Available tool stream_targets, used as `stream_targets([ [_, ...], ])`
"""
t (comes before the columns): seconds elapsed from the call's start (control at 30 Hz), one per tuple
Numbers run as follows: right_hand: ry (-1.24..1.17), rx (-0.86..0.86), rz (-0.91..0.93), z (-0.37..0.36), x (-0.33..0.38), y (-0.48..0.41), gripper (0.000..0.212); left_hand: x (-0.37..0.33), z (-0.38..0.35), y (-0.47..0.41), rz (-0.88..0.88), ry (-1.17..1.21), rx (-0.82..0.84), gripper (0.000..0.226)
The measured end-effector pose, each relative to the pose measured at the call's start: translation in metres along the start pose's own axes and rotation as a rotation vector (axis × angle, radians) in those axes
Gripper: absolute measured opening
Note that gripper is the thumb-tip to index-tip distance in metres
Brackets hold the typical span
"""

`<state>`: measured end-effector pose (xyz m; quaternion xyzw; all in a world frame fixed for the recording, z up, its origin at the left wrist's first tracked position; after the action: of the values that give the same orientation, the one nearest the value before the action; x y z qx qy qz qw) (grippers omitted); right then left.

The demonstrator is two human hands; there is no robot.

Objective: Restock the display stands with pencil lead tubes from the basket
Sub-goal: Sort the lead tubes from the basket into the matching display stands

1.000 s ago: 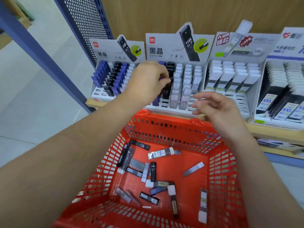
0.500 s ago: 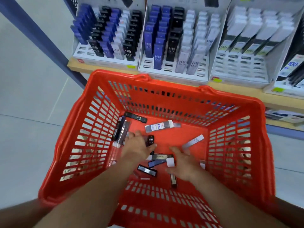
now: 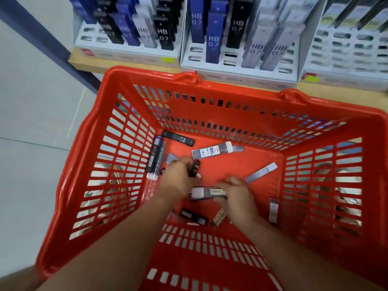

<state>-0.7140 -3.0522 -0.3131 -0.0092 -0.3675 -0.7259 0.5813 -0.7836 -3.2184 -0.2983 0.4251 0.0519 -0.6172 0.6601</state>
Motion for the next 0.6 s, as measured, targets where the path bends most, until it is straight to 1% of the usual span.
stream_targets([
  [0.07,-0.214,0.002,-0.111,0.010,-0.004,-0.012,0.019,0.000,0.011,-0.002,0.134,0.366,0.015,0.029],
  [0.1,-0.364,0.036,-0.206,0.017,-0.004,-0.017,0.018,-0.002,0.017,-0.001,0.195,0.533,0.041,0.030],
  [0.17,-0.724,0.105,-0.425,0.029,-0.003,-0.022,0.021,-0.010,0.026,0.003,0.277,0.835,0.123,0.028],
  [0.23,-1.033,0.133,-0.572,0.041,0.005,-0.018,0.020,-0.022,0.030,0.010,0.329,1.080,0.168,0.029],
  [0.3,-1.242,0.105,-0.642,0.053,0.019,-0.010,0.021,-0.041,0.031,0.023,0.327,1.151,0.163,0.026],
  [0.37,-1.391,0.073,-0.664,0.064,0.036,-0.003,0.020,-0.066,0.031,0.041,0.287,1.172,0.150,0.015],
  [0.4,-1.457,0.054,-0.657,0.069,0.046,0.001,0.021,-0.078,0.031,0.049,0.269,1.183,0.127,0.014],
  [0.5,-1.627,0.001,-0.615,0.087,0.072,0.017,0.034,-0.106,0.040,0.069,0.180,1.193,-0.015,0.026],
  [0.53,-1.660,-0.033,-0.599,0.095,0.078,0.023,0.036,-0.114,0.045,0.075,0.143,1.196,-0.058,0.031],
  [0.6,-1.673,-0.080,-0.553,0.111,0.087,0.038,0.034,-0.130,0.057,0.089,0.029,1.175,-0.087,0.041],
])
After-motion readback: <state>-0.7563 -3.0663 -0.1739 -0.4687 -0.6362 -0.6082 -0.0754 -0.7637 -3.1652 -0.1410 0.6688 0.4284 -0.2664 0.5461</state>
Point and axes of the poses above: each hand's wrist, its own y-axis away from the middle knuckle, its own z-axis out of the back of the hand, x = y × z, the point moved 2 cm from there along -y, towards the middle knuckle, and after that the axes turned 8 degrees about -z, right-handed, at the moved point
